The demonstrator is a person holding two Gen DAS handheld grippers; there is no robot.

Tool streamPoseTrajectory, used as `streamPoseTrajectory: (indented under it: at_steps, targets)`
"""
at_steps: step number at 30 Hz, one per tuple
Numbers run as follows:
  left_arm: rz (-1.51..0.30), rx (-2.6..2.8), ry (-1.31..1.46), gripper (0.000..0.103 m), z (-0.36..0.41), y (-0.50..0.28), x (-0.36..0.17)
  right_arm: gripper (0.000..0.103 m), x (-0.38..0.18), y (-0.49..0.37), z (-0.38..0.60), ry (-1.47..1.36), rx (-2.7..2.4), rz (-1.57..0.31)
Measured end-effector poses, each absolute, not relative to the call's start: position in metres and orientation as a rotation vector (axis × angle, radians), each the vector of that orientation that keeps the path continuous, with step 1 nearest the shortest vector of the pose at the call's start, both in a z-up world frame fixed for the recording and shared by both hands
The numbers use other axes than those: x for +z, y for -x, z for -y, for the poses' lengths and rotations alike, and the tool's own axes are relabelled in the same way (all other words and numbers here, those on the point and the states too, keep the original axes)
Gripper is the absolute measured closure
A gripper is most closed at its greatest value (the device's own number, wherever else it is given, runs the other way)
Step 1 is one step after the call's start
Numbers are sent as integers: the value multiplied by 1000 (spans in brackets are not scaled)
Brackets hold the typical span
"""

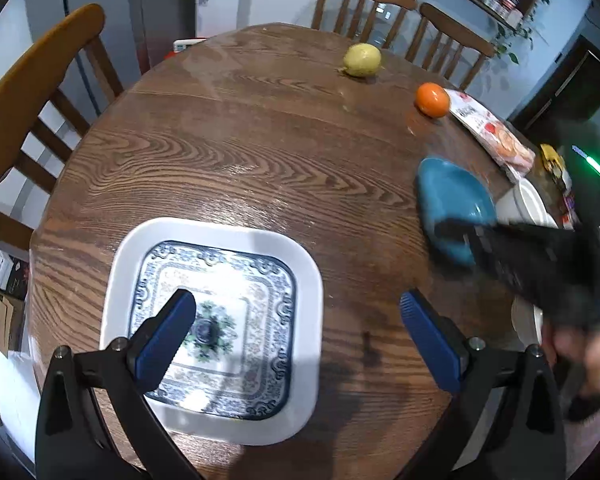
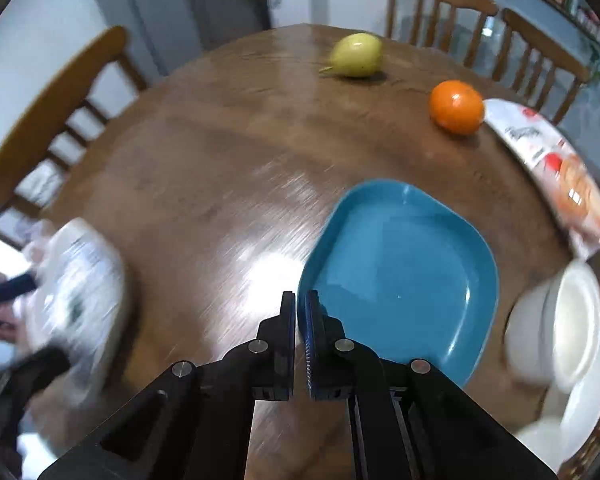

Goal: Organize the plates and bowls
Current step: 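Open the right tool and move it to the teal plate, then grasp the teal plate rim with the right tool and lift it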

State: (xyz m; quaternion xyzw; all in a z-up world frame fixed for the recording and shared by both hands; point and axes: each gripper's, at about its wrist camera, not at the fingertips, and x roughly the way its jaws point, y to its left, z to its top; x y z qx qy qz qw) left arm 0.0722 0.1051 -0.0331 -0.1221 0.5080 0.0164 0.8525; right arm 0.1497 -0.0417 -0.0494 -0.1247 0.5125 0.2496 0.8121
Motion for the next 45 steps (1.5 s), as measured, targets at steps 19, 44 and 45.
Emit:
streamPoseTrajectory:
  at_steps: [19, 44, 45]
  targets:
    - [-1079, -94, 148, 1, -46, -93, -36, 72, -35, -26, 121, 27, 546, -1056]
    - [-1179, -123, 67, 59, -8, -156, -79, 47, -72, -167, 115, 224, 337, -1154]
    - [-1183, -130, 73, 66, -8, -158, -80, 47, -75, -169, 113, 240, 341, -1158]
